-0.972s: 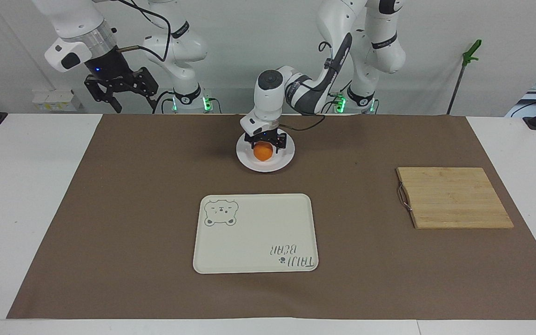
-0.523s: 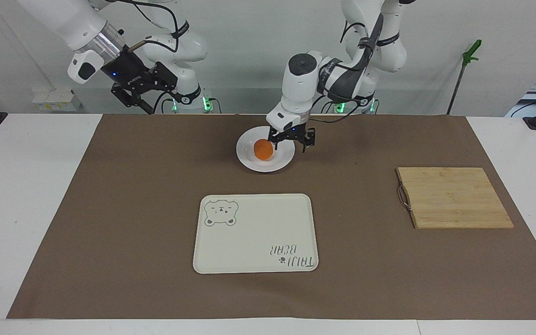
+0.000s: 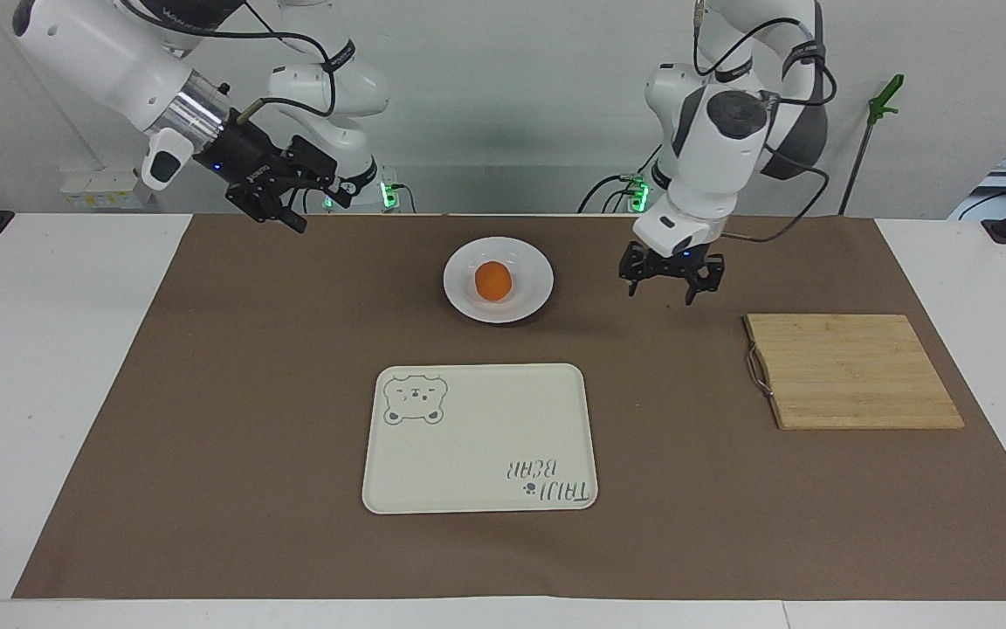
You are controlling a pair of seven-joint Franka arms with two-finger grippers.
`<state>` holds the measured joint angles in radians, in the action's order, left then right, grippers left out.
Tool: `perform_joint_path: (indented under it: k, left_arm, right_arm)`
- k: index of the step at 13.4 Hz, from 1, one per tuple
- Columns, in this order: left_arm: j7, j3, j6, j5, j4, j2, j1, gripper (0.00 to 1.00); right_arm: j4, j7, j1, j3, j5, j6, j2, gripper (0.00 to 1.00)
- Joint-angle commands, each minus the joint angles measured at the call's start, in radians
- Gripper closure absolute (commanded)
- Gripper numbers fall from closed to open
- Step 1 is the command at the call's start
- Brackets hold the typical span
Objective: Place orange and plate with both arms
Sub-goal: 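Retract the left gripper to the board while the right gripper moves inward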
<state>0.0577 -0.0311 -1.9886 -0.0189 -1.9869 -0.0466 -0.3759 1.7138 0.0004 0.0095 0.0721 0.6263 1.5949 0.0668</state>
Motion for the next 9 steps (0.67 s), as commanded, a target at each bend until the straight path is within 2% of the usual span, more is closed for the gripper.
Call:
perform_joint_path:
  k: [1,6,9]
  left_arm:
    - [-0.139,0.013,0.092,0.016,0.06,-0.053,0.101,0.0]
    - [-0.159,0.013,0.331,0.017,0.383,-0.013,0.213,0.0]
    - [-0.16,0.01,0.479,0.014,0.589,0.097,0.23,0.0]
  right_arm:
    - [0.027,-0.01,-0.019,-0.006,0.036,0.025,0.01,0.0]
    - [0.026,-0.011,-0.02,-0.006,0.036,0.023,0.01,0.0]
    - [0.032,0.001,-0.02,-0.006,0.039,0.02,0.011,0.0]
